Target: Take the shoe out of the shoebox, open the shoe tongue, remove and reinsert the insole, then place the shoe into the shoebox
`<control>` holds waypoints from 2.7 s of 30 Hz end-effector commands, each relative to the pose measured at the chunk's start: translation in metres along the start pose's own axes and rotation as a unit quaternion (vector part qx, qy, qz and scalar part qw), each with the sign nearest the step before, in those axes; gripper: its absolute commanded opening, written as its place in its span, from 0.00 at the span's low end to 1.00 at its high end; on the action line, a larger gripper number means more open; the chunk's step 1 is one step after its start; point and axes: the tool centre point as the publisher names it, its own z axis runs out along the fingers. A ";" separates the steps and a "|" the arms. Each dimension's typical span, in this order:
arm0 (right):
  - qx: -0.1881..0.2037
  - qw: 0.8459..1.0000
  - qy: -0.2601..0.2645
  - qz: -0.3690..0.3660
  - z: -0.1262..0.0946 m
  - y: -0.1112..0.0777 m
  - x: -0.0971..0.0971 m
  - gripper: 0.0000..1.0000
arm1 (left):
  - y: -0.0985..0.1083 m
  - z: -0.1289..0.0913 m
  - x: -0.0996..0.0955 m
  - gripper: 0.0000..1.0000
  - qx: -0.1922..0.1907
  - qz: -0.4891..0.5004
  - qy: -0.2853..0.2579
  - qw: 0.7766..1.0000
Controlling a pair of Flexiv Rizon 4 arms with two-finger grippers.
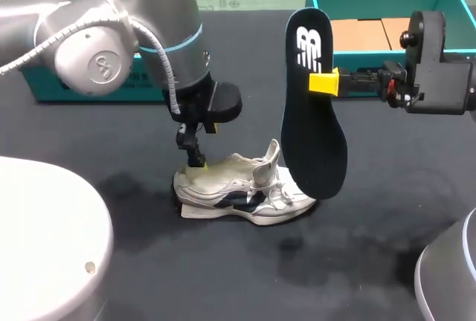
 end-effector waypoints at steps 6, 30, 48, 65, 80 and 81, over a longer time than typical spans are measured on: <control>0.000 1.000 -0.001 0.000 0.002 -0.001 0.000 0.00 | -0.008 0.012 -0.010 1.00 -0.002 -0.003 0.003 1.000; 0.000 1.000 -0.001 0.000 0.002 -0.001 0.000 0.00 | -0.042 0.069 -0.030 1.00 -0.005 0.010 0.012 1.000; 0.000 1.000 -0.001 0.000 0.002 -0.001 0.000 0.00 | -0.039 0.086 -0.022 0.08 -0.011 0.000 0.026 1.000; 0.000 1.000 -0.001 0.000 0.002 -0.001 0.000 0.00 | -0.039 0.052 -0.019 0.00 -0.002 0.124 0.051 0.991; 0.000 1.000 -0.001 0.000 0.002 -0.001 0.000 0.00 | -0.041 0.012 -0.010 0.00 -0.026 0.397 0.012 0.917; 0.000 1.000 -0.001 0.000 0.002 -0.001 0.000 0.00 | -0.041 0.012 -0.010 0.00 -0.026 0.397 0.012 0.917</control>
